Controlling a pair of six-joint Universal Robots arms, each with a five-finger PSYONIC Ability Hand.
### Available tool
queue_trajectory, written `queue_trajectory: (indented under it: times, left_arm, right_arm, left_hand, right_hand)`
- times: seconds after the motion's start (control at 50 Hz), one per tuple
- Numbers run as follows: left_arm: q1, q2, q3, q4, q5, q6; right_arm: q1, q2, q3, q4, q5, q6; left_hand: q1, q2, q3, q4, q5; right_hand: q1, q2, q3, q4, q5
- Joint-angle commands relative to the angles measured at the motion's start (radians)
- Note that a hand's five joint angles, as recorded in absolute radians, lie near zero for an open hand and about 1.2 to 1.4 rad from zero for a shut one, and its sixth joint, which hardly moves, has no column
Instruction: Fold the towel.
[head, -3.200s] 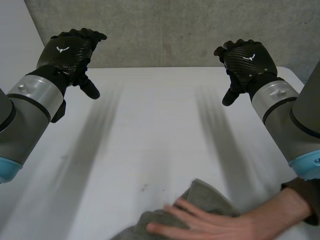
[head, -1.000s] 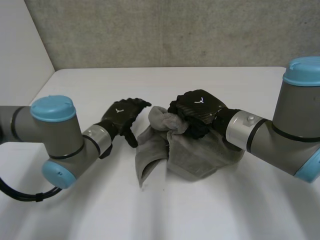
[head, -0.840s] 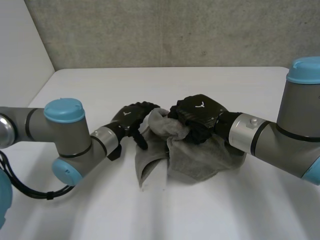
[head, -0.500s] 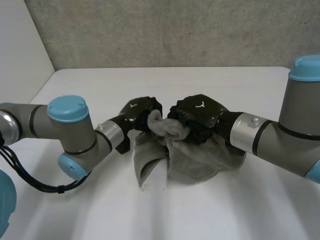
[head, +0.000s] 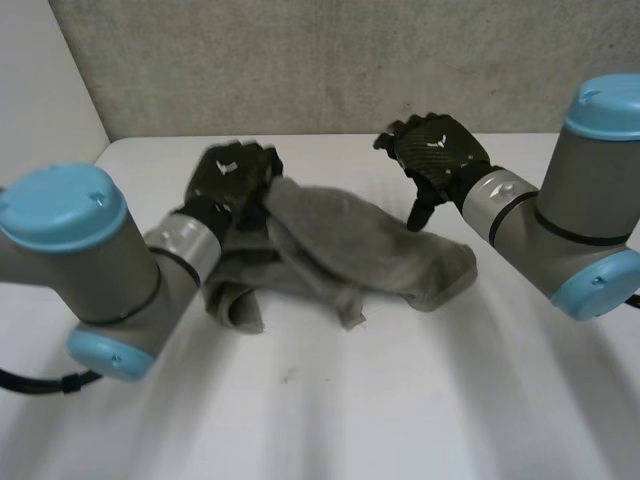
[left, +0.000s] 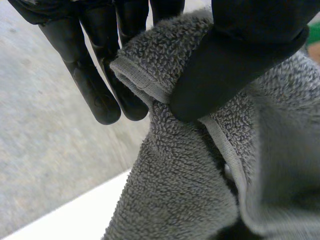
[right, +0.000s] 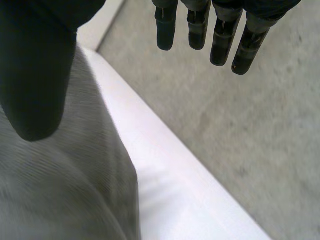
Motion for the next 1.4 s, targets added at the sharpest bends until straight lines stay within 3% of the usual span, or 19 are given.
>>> queue_trajectory:
  times: [0.02, 0.08, 0.2, 0.42, 0.54, 0.76, 0.8, 0.82, 0.84, 0.92, 0.96, 0.98, 1.02, 1.12, 1.2, 1.32, 1.4]
  left_arm:
    - [-0.022, -0.069, -0.05, 0.0, -0.073, 0.124]
    - [-0.019, -0.071, -0.059, 0.0, -0.115, 0.143]
    - [-0.013, -0.056, -0.061, 0.003, -0.136, 0.15]
    - [0.003, -0.068, -0.053, 0.003, -0.127, 0.155]
    - [0.003, -0.08, -0.062, 0.003, -0.127, 0.155]
    - [0.006, -0.071, -0.067, 0.001, -0.127, 0.155]
    - [0.006, -0.071, -0.067, 0.001, -0.127, 0.155]
    - [0.006, -0.071, -0.067, 0.001, -0.127, 0.155]
    - [0.006, -0.071, -0.067, 0.001, -0.127, 0.155]
    - [0.007, -0.062, -0.065, -0.003, -0.129, 0.157]
    - [0.015, -0.025, -0.067, -0.008, -0.129, 0.161]
    - [0.015, -0.025, -0.067, -0.008, -0.129, 0.161]
    - [0.017, 0.044, -0.073, -0.016, -0.129, 0.183]
    - [0.015, 0.131, -0.084, -0.029, -0.127, 0.241]
    - [0.013, 0.153, -0.08, -0.06, -0.127, 0.288]
    - [0.003, 0.105, -0.068, -0.22, -0.127, 0.361]
    - [0.003, 0.012, -0.042, -0.293, -0.126, 0.42]
  right_arm:
    - [0.004, -0.001, 0.017, 0.043, 0.195, -0.03]
    - [0.003, -0.068, 0.091, 0.056, 0.236, -0.026]
    - [0.0, -0.167, 0.269, 0.049, 0.23, -0.012]
    - [0.007, -0.168, 0.393, 0.018, 0.182, 0.141]
    - [0.035, -0.063, 0.413, -0.094, 0.153, 0.273]
    - [0.069, 0.109, 0.314, -0.212, 0.142, 0.302]
    - [0.073, 0.157, 0.268, -0.207, 0.144, 0.293]
    - [0.073, 0.157, 0.268, -0.207, 0.144, 0.293]
    - [0.075, 0.163, 0.251, -0.206, 0.145, 0.292]
    - [0.075, 0.112, 0.252, -0.221, 0.145, 0.299]
    - [0.069, -0.022, 0.275, -0.229, 0.144, 0.301]
    - [0.069, -0.023, 0.275, -0.229, 0.144, 0.301]
    - [0.064, -0.14, 0.28, -0.217, 0.134, 0.287]
    - [0.059, -0.214, 0.245, -0.091, 0.07, 0.215]
    - [0.033, -0.199, 0.199, 0.105, 0.042, 0.038]
    - [0.024, -0.139, 0.176, 0.228, 0.081, -0.182]
    - [0.026, -0.098, 0.151, 0.256, 0.113, -0.204]
  left_hand:
    - [0.246, 0.183, 0.182, 0.18, 0.203]
    - [0.246, 0.183, 0.182, 0.18, 0.203]
    - [0.176, 0.113, 0.112, 0.11, 0.133]
    - [0.111, 0.048, 0.048, 0.046, 0.068]
    - [0.067, 0.004, 0.004, 0.002, 0.024]
    - [0.085, 0.022, 0.021, 0.019, 0.042]
    - [0.105, 0.042, 0.042, 0.04, 0.062]
    - [0.105, 0.042, 0.042, 0.04, 0.062]
    - [0.137, 0.074, 0.074, 0.072, 0.094]
    - [0.246, 0.183, 0.182, 0.18, 0.203]
    - [0.246, 0.183, 0.182, 0.18, 0.203]
    - [0.246, 0.183, 0.182, 0.18, 0.203]
    - [0.246, 0.183, 0.182, 0.18, 0.203]
    - [0.246, 0.183, 0.182, 0.18, 0.203]
    - [0.246, 0.183, 0.182, 0.18, 0.203]
    - [0.246, 0.183, 0.182, 0.18, 0.203]
    - [0.246, 0.183, 0.182, 0.18, 0.203]
  right_hand:
    - [-0.029, -0.045, -0.037, -0.057, -0.057]
    - [-0.029, -0.045, -0.037, -0.057, -0.057]
    - [-0.029, -0.045, -0.037, -0.057, -0.057]
    - [0.01, -0.005, 0.003, -0.017, -0.017]
    - [0.107, 0.092, 0.1, 0.08, 0.08]
    - [0.553, 0.538, 0.546, 0.526, 0.526]
    - [0.801, 0.786, 0.794, 0.774, 0.774]
    - [0.803, 0.788, 0.795, 0.776, 0.776]
    - [1.105, 1.09, 1.098, 1.078, 1.078]
    - [1.192, 1.177, 1.185, 1.165, 1.165]
    - [1.192, 1.177, 1.185, 1.165, 1.165]
    - [1.192, 1.177, 1.185, 1.165, 1.165]
    - [1.192, 1.177, 1.185, 1.165, 1.165]
    - [1.192, 1.177, 1.185, 1.165, 1.165]
    - [1.192, 1.177, 1.185, 1.165, 1.165]
    - [1.192, 1.177, 1.185, 1.165, 1.165]
    - [1.192, 1.177, 1.185, 1.165, 1.165]
